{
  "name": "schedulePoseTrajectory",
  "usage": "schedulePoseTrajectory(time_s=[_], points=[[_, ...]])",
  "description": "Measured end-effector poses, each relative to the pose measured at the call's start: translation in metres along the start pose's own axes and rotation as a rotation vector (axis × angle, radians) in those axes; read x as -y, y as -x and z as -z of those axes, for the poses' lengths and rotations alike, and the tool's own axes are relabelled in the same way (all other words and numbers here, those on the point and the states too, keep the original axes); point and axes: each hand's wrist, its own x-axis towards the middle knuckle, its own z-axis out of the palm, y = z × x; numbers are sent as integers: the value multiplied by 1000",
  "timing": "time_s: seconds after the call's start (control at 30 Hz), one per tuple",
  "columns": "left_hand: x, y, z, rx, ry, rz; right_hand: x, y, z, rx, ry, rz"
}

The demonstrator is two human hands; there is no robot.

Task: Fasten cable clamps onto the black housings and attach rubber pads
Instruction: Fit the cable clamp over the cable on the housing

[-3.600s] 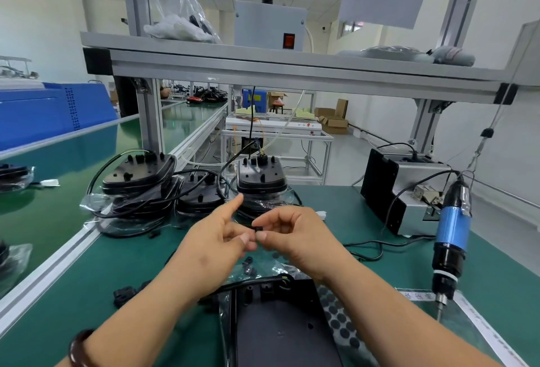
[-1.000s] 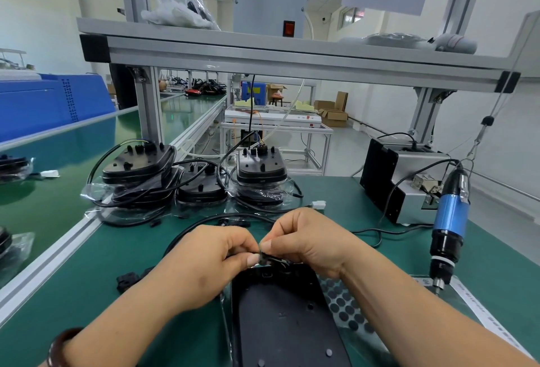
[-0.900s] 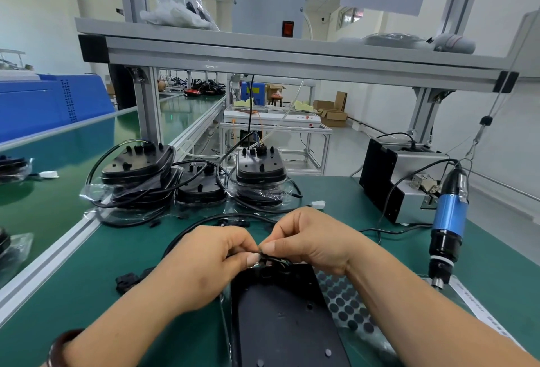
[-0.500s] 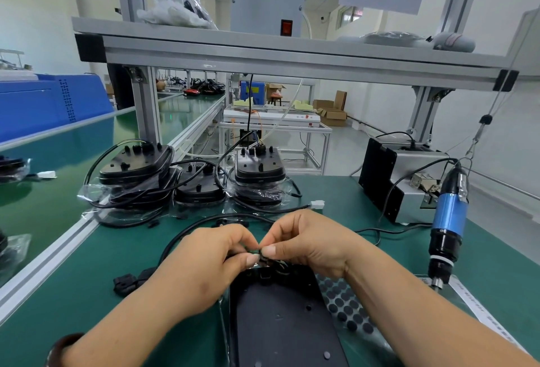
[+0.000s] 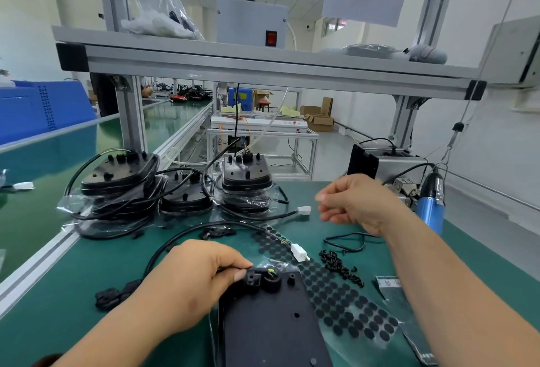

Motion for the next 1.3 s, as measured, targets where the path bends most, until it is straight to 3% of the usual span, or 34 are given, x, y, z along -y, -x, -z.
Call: schedulePoseTrajectory(time_s=[0.3,0.53,0.7,0.87,1.0,1.2,1.3], points=[[1,-2,2,52,-21,-23,-46,-13,-25,-34,675,-74],[4,-3,0,49,21,-23,-50,-9,-31,28,879,-11],[7,-3,-3,46,63,-43,-58,-13,-37,-15,963,-3],[9,-2,-5,42,94,-70,-55,-12,-35,-161,914,88],[6,0,-10,10,112,-69,-53,-10,-35,-159,746,144],[5,-1,-12,52,131,-71,-45,1,-41,-31,-1,74],[6,0,-9,146,147,-72,-33,11,-49,43,-172,114]])
